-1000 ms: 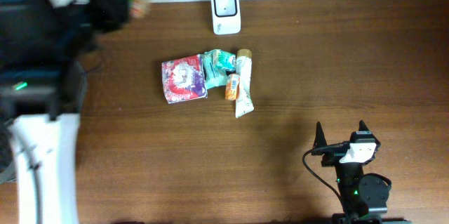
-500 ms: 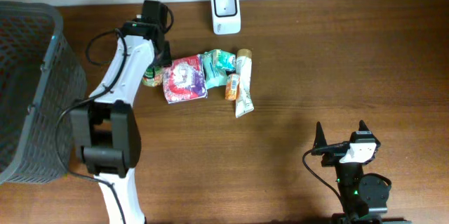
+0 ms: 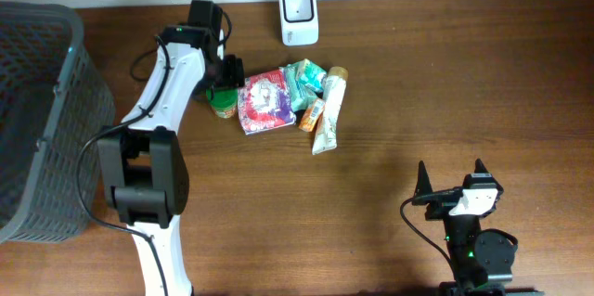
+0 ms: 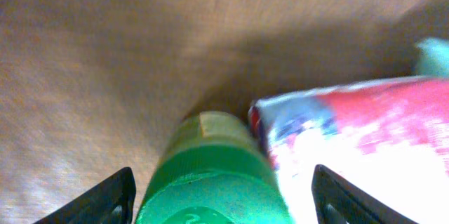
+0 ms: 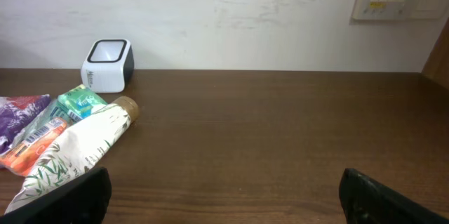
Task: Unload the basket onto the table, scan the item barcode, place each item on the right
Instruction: 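Grasp the green-lid jar and place it left of the pile, then withdraw the left gripper back toward the basket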
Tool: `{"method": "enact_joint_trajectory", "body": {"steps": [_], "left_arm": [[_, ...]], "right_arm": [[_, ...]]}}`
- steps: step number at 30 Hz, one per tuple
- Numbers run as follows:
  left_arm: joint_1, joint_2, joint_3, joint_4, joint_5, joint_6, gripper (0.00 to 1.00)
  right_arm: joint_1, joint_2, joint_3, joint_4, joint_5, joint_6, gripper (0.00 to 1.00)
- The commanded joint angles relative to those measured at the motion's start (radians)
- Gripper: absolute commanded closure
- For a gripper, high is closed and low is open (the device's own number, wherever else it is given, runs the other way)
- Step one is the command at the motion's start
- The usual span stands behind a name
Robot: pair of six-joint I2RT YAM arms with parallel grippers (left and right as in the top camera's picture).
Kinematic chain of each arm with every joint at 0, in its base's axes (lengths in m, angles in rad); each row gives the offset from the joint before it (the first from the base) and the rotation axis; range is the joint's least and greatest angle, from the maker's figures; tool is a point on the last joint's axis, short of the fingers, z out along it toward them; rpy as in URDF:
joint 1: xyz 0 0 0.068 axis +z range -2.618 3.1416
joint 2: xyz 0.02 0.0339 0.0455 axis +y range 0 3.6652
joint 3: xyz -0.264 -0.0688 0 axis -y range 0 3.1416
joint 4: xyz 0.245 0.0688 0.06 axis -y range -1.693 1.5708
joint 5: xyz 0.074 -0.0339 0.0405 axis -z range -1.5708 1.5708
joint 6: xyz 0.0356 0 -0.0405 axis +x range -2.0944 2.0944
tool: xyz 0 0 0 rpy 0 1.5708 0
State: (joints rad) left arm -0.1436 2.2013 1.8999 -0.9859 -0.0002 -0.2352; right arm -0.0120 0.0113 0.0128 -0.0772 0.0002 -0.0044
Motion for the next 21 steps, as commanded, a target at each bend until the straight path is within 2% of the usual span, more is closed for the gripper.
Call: {"method": "enact_joint_trajectory", "body": {"steps": [1, 2, 7, 9, 10, 12, 14, 18, 19, 21], "left_arm": [[-0.001, -0.005, 0.267, -0.158, -0.031, 0.006, 0.04], [-0.001, -0.005, 0.387, -0.243, -0.03, 0.006, 0.01], [0.003, -0.005, 0.929, -0.583, -0.03, 0.006, 0.01], [0.025, -0.005, 1.096, -0.697, -0.03, 0.005, 0.01], [0.048, -0.018, 1.121, -0.702, -0.018, 0.007, 0.01], [0.1, -0.072, 1.121, -0.702, 0.037, 0.007, 0.01], [0.138, -0.163, 1.078, -0.702, 0.041, 0.059, 0.01], [0.224, -0.407, 0.742, -0.702, 0.033, 0.057, 0.01], [0.285, -0.476, 0.646, -0.702, 0.029, 0.052, 0.01], [0.403, -0.522, 0.599, -0.702, 0.031, 0.018, 0.01]], "right_arm": [[0.005, -0.007, -0.007, -0.005, 0.005, -0.006, 0.01], [0.005, -0.007, -0.007, -0.004, 0.005, -0.006, 0.01], [0.005, -0.007, -0.007, -0.005, 0.005, -0.006, 0.01], [0.005, -0.007, -0.007, -0.005, 0.005, -0.006, 0.01], [0.005, -0.007, -0.007, -0.005, 0.005, -0.006, 0.01], [0.005, -0.007, -0.007, -0.005, 0.005, -0.006, 0.01], [0.005, -0.007, -0.007, -0.004, 0.005, -0.006, 0.01], [0.005, -0.007, -0.007, -0.004, 0.005, -0.006, 0.01], [0.005, -0.007, -0.007, -0.004, 0.005, -0.006, 0.01], [0.005, -0.007, -0.007, -0.004, 0.005, -0.006, 0.01]]}}
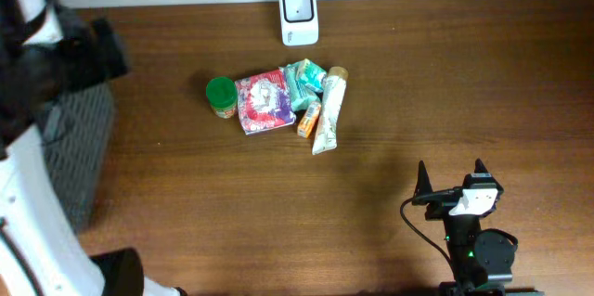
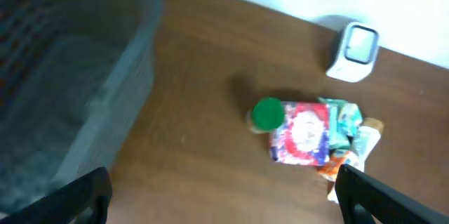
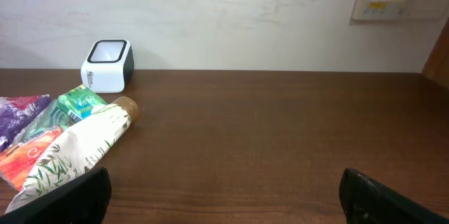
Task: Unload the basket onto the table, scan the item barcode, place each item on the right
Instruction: 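Withdraw the left gripper back toward the basket, then reach the right gripper to the white-green tube and grasp it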
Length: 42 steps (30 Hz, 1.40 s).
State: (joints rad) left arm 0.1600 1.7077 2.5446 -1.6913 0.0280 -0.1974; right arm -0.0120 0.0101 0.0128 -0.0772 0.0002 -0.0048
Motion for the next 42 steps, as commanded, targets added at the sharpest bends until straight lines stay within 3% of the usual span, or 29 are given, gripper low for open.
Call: {"method": "enact_joint_trajectory", "body": {"steps": [1, 3, 18, 22, 27, 31, 33, 36, 39, 41, 42], "left_arm": [[0.164, -0.032, -0.052, 0.003, 0.003, -0.059, 0.01], [0.227, -0.032, -0.071, 0.003, 0.002, -0.067, 0.01], [0.23, -0.032, -0.089, 0.003, 0.002, -0.067, 0.01], [0.23, -0.032, -0.089, 0.003, 0.002, -0.067, 0.01], [0.23, -0.032, -0.089, 0.003, 0.002, -0.067, 0.01], [0.23, -0.032, -0.089, 0.003, 0.002, -0.067, 0.01], [0.23, -0.032, -0.089, 0.003, 0.002, -0.067, 0.01], [0.23, -0.032, -0.089, 0.003, 0.002, -0.067, 0.01], [0.23, -0.032, -0.089, 0.003, 0.002, -0.067, 0.01], [0.23, -0.032, -0.089, 0.003, 0.002, -0.067, 0.01], [0.23, -0.032, -0.089, 0.003, 0.002, -0.067, 0.01]], "right_arm": [[0.005, -0.006, -0.007, -0.005, 0.005, -0.006, 0.01], [0.005, -0.006, -0.007, -0.005, 0.005, -0.006, 0.01], [0.005, -0.006, -0.007, -0.002, 0.004, -0.005, 0.01], [0.005, -0.006, -0.007, 0.036, -0.468, 0.222, 0.01], [0.005, -0.005, -0.007, 0.074, -0.572, 0.224, 0.01], [0.005, -0.005, -0.007, 0.571, -0.544, 0.232, 0.01], [0.005, -0.005, 0.007, 0.756, -0.414, 0.232, 0.01], [0.005, 0.048, 0.137, 0.74, -0.343, 0.152, 0.01], [0.005, 0.241, 0.34, 0.608, -0.343, 0.071, 0.01], [0.005, 0.461, 0.605, 0.305, -0.345, 0.036, 0.01], [0.005, 0.613, 0.809, 0.061, -0.347, -0.038, 0.01]]}}
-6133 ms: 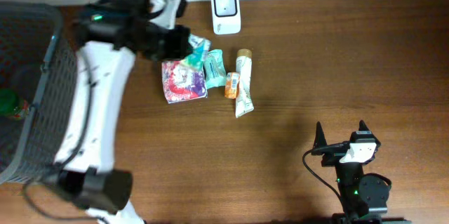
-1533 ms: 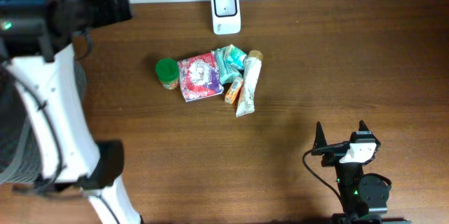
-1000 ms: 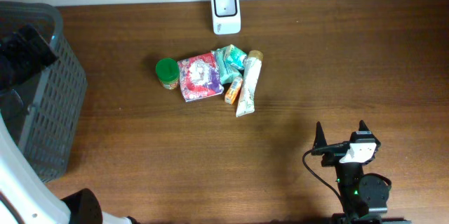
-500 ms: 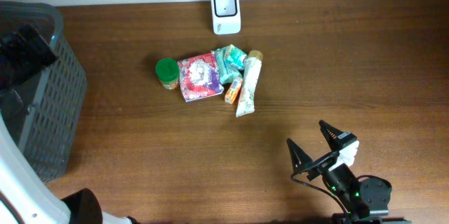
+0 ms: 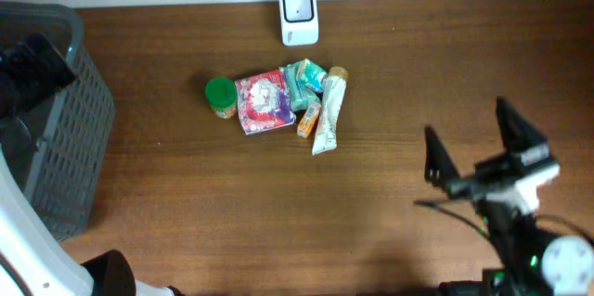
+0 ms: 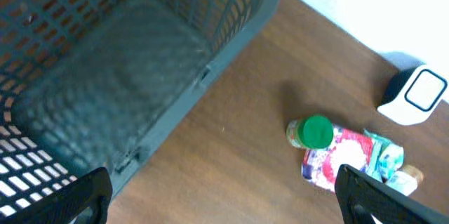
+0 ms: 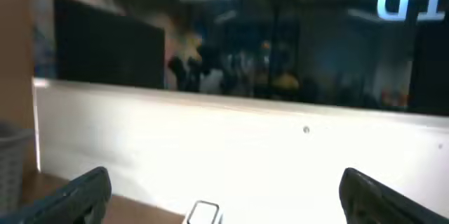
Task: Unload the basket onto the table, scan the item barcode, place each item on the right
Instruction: 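Reach the right gripper to the white-green tube and grasp it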
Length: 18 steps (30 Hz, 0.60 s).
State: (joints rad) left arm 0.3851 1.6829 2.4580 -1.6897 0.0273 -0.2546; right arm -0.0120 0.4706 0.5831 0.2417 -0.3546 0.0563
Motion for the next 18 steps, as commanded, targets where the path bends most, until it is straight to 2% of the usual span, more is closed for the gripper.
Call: {"method": "enact_joint_trajectory", "body": {"steps": [1, 4, 6, 8, 9, 10, 12, 16, 18], "left_arm": [[0.005, -0.007, -0.002, 0.002, 0.003, -0.01, 0.01], [0.005, -0.007, -0.002, 0.002, 0.003, -0.01, 0.01], [0.005, -0.007, -0.002, 0.002, 0.003, -0.01, 0.01], [0.005, -0.007, -0.002, 0.002, 0.003, -0.009, 0.01], [0.005, -0.007, -0.002, 0.002, 0.003, -0.01, 0.01], [0.005, -0.007, -0.002, 0.002, 0.003, -0.01, 0.01], [0.005, -0.007, -0.002, 0.002, 0.003, -0.01, 0.01], [0.005, -0.007, -0.002, 0.002, 0.003, -0.01, 0.01], [0.005, -0.007, -0.002, 0.002, 0.003, -0.01, 0.01]], "right_arm": [[0.005, 0.246, 0.362, -0.402, 0.008, -0.132, 0.01], [0.005, 0.535, 0.715, -0.83, -0.052, -0.167, 0.01], [0.005, 0.764, 0.931, -1.104, -0.304, -0.176, 0.01], [0.006, 0.874, 0.949, -1.151, -0.604, -0.172, 0.01], [0.007, 0.929, 0.949, -1.157, -0.703, -0.172, 0.01], [0.02, 0.975, 0.949, -1.14, -0.713, -0.16, 0.01], [0.063, 1.019, 0.949, -1.141, -0.577, -0.056, 0.01], [0.239, 1.025, 0.969, -1.188, -0.008, 0.13, 0.01], [0.261, 1.056, 1.021, -1.281, 0.046, 0.129, 0.01]]}}
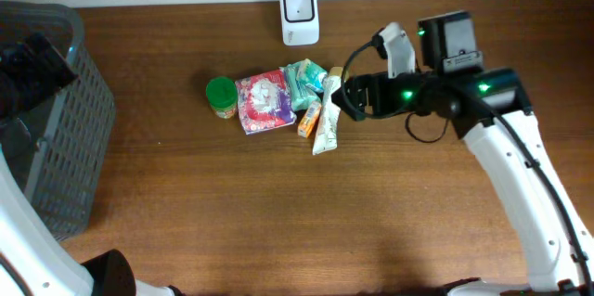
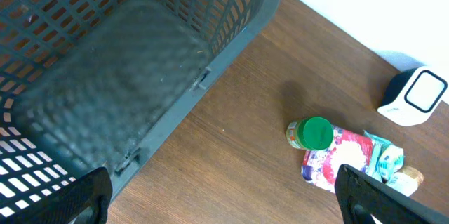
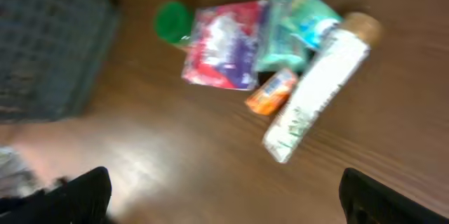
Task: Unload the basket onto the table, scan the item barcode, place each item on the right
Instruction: 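Reach the right gripper to the white-green tube and grasp it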
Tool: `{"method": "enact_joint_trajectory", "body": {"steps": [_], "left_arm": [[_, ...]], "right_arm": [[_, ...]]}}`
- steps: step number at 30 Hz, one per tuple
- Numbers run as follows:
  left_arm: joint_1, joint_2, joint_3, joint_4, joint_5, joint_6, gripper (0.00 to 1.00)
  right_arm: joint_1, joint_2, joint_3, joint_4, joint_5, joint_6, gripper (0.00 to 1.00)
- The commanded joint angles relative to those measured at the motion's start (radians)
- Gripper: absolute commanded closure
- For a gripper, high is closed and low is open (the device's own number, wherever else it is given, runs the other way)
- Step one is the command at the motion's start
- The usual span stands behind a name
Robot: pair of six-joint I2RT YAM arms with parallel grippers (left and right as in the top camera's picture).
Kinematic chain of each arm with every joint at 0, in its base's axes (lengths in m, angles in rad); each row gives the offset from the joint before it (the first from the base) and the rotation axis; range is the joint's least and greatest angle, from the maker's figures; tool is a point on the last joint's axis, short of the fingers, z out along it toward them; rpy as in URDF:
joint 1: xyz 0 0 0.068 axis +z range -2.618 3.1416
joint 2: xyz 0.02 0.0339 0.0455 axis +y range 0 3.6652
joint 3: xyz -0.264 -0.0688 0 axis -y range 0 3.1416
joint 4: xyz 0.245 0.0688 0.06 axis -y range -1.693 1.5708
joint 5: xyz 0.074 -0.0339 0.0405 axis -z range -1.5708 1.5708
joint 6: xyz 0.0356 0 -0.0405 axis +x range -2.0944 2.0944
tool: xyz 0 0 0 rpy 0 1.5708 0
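A white barcode scanner (image 1: 299, 15) stands at the table's back edge, also in the left wrist view (image 2: 414, 96). In front of it lies a pile: a green-lidded jar (image 1: 220, 95), a red and purple packet (image 1: 264, 101), a teal packet (image 1: 304, 83), a small orange item (image 1: 309, 117) and a white tube (image 1: 329, 110). My right gripper (image 1: 345, 98) hovers by the tube's right side, open and holding nothing (image 3: 224, 203). Raised high at the far left, my left gripper (image 2: 224, 196) is open and holds nothing.
A grey mesh basket (image 1: 46, 120) fills the left end of the table, its rim showing in the left wrist view (image 2: 231, 48). The right wrist view is blurred. Bare wood lies in front of the pile.
My right arm was raised at the front right, its camera facing a wall. It now reaches over the table beside the white tube, looking down on the pile. The left arm has not moved.
My left gripper was open low at the green-lidded jar, with the right arm parked at the front right. The left arm then stood raised and away, the jar still in place. Later it hung high by the basket, and the right arm now hovers at the pile.
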State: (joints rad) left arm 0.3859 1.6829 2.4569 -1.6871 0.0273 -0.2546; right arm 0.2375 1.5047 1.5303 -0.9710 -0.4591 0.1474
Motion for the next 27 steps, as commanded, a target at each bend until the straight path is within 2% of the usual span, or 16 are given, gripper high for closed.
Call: {"method": "enact_joint_trajectory", "body": {"steps": [1, 2, 5, 19, 27], "left_arm": [[0.004, -0.007, -0.001, -0.001, 0.003, -0.01, 0.01], [0.004, -0.007, -0.001, -0.001, 0.003, -0.009, 0.01], [0.004, -0.007, -0.001, -0.001, 0.003, -0.01, 0.01], [0.004, -0.007, -0.001, -0.001, 0.003, -0.01, 0.01], [0.004, -0.007, -0.001, -0.001, 0.003, -0.009, 0.01]], "right_arm": [[0.01, 0.058, 0.118, -0.131, 0.155, 0.032, 0.02], [0.01, 0.113, 0.178, -0.213, 0.157, 0.002, 0.01], [0.012, 0.186, 0.198, -0.229, 0.097, 0.0, 0.01], [0.012, 0.244, 0.162, -0.062, 0.098, 0.077, 0.01], [0.012, 0.463, 0.162, -0.002, 0.086, 0.204, 0.01]]}}
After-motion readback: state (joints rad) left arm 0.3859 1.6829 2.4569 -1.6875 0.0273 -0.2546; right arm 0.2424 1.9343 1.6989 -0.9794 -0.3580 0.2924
